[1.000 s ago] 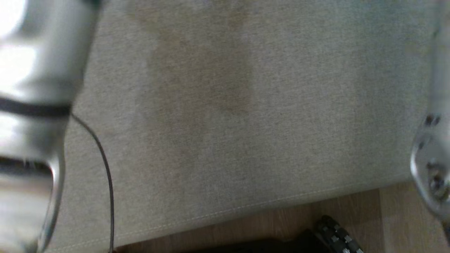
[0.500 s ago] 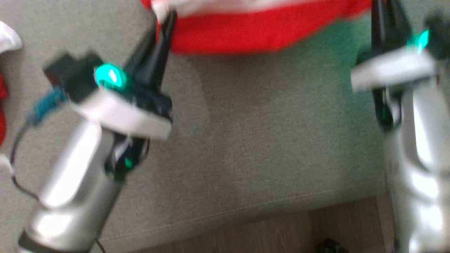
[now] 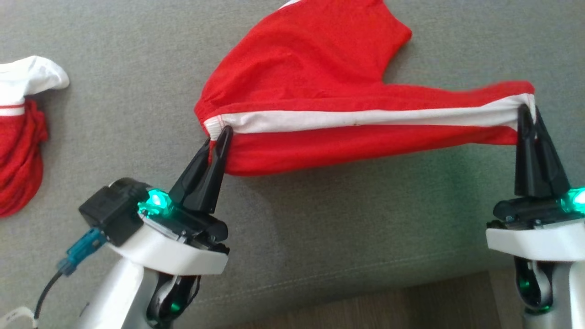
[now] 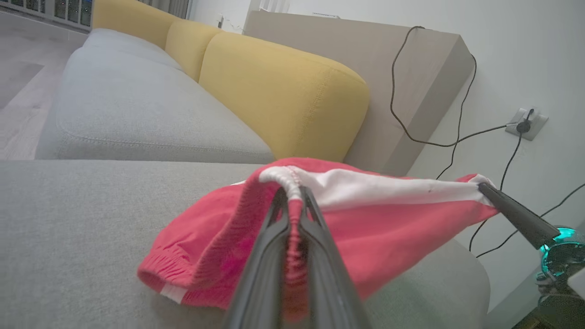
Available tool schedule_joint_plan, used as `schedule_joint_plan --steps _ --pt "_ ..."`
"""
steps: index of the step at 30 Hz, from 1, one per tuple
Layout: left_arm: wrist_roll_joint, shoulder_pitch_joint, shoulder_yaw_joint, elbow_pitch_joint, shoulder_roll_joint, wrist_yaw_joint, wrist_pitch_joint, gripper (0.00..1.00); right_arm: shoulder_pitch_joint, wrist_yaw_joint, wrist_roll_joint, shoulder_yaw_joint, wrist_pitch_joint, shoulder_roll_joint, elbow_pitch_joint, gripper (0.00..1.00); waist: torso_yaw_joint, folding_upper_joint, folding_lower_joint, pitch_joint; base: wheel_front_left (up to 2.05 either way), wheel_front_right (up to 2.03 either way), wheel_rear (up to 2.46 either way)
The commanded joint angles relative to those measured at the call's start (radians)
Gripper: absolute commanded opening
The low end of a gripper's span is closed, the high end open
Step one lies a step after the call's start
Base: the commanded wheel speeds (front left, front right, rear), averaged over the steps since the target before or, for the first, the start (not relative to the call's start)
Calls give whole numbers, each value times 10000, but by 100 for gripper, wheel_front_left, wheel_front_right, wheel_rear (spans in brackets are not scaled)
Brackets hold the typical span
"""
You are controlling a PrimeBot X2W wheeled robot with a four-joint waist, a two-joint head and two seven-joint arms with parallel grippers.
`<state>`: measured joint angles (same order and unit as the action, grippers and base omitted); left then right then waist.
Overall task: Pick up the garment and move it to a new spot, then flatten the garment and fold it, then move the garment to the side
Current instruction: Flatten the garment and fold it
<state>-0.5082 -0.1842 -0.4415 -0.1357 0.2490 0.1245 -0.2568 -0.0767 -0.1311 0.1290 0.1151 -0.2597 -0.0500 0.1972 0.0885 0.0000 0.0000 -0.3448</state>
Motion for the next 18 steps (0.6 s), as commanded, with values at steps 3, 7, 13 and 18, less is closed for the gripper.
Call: schedule_joint_plan --steps 3,7,13,18 --pt "-195 -355 423 -261 -90 61 -49 0 -435 4 -147 -103 -20 -5 239 0 -161 0 0 -89 0 0 0" --pt "-608 -1020 239 363 -486 61 -49 0 -1522 4 -548 -27 256 -4 -664 0 -443 0 0 -272 0 0 0" --pt "-931 -2284 69 2100 -1263 61 -49 0 -3996 4 -1487 134 1206 -4 -2513 0 -899 0 0 -740 0 0 0" --pt "-1843 -3111 206 3128 -1796 61 -49 0 -6021 4 -2184 206 1601 -9 -4197 0 -1251 0 0 -1190 0 0 0"
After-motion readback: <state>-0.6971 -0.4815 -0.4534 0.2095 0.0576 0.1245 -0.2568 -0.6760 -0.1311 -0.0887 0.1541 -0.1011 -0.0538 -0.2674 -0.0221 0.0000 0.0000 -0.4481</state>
